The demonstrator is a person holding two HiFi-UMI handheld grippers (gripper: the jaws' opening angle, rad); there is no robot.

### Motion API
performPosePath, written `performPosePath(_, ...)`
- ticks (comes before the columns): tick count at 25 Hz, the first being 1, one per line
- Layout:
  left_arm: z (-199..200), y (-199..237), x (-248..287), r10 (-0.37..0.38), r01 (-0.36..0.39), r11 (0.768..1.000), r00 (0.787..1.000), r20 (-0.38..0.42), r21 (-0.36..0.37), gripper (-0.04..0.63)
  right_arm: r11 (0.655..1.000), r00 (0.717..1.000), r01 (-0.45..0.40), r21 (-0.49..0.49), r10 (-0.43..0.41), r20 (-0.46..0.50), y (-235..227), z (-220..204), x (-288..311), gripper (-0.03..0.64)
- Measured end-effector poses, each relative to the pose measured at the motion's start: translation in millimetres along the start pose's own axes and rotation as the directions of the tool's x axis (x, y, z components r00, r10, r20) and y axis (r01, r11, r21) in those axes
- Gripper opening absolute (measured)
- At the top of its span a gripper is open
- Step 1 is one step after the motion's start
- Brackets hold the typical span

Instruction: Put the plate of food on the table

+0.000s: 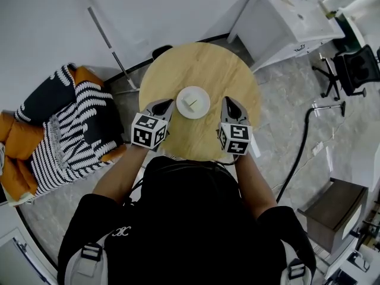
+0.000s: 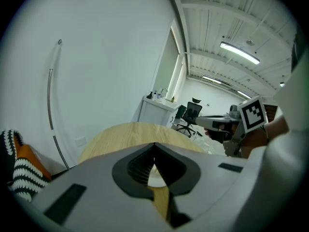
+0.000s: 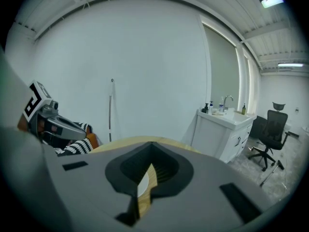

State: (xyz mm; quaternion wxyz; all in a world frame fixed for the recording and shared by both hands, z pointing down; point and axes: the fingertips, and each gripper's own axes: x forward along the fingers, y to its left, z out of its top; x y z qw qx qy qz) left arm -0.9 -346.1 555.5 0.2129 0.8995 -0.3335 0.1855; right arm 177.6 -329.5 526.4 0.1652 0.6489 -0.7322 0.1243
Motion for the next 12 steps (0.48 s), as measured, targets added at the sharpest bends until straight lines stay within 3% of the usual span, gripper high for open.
performPosePath(12, -12, 1, -4, 0.001, -0.001, 1.0, 1.0, -0.015, -0.016, 0.009, 1.0, 1.0, -0.031, -0.003, 0.031, -0.001, 13, 0, 7, 0.007)
